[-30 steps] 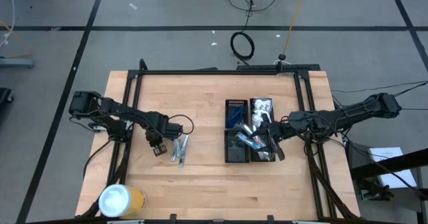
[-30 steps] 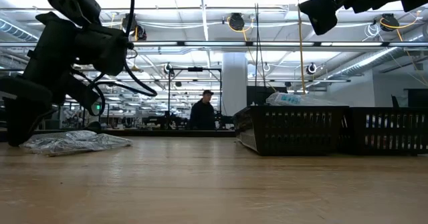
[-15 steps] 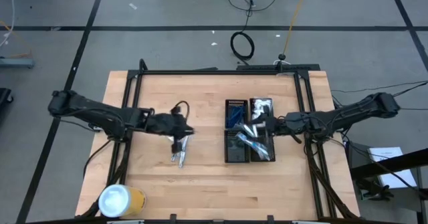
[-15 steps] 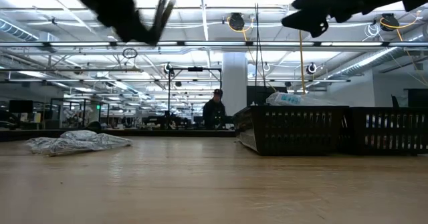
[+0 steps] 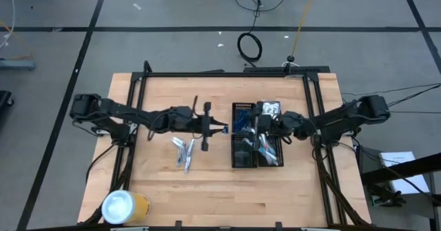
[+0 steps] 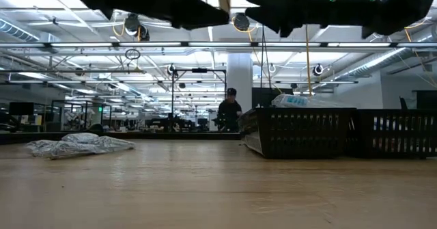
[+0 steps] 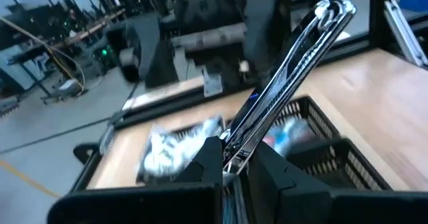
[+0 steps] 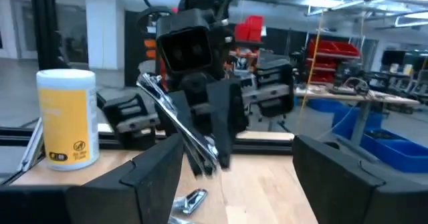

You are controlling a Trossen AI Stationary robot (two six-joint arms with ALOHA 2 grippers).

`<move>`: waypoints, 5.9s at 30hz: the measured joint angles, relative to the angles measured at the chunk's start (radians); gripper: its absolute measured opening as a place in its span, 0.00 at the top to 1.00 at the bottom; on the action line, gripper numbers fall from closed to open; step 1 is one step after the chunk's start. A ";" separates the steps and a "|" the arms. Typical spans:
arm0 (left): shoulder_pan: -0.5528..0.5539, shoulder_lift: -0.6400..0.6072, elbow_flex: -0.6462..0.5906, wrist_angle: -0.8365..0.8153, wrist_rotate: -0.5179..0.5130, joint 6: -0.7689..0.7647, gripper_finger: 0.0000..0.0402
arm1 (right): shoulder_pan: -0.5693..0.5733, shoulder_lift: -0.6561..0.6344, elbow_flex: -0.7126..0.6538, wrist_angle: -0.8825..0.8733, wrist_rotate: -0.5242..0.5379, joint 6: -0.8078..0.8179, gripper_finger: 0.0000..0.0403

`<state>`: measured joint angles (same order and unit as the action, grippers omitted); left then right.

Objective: Pick & Place Travel size toiletries
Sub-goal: Put the nail cutter into the bottom left black basket

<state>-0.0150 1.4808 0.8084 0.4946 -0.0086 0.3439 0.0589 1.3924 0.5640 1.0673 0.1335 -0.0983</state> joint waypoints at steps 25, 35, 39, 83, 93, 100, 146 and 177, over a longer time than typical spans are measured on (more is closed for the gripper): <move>0.061 0.069 0.035 0.013 0.017 -0.061 0.92 | -0.043 0.126 0.082 0.034 -0.083 -0.049 0.72; 0.061 0.069 0.035 0.013 0.023 -0.124 0.91 | -0.058 0.125 0.082 0.035 -0.083 -0.106 0.97; 0.058 0.069 0.035 0.026 0.023 -0.154 0.91 | -0.059 0.102 0.082 0.028 -0.078 -0.128 0.99; 0.082 0.057 0.035 -0.150 -0.308 -0.244 0.75 | 0.139 0.002 0.082 -0.803 -0.160 0.454 0.79; 0.073 0.021 0.035 -0.419 -0.308 -0.340 0.75 | 0.137 -0.039 0.082 -0.744 -0.161 0.381 0.51; 0.059 -0.116 0.036 -0.880 -0.235 -0.767 0.75 | 0.124 -0.161 0.082 -0.726 -0.161 0.245 0.48; 0.149 0.020 -0.087 -1.065 -0.070 -0.842 0.75 | 0.086 -0.278 0.081 -0.789 -0.161 0.118 0.50; 0.199 0.122 -0.081 -1.004 0.003 -0.529 0.74 | 0.087 -0.278 0.081 -0.819 -0.161 0.113 0.51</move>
<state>0.1836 1.6028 0.7273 -0.5097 -0.0054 -0.1850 0.1455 1.1145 0.6453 0.2487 -0.0277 0.0146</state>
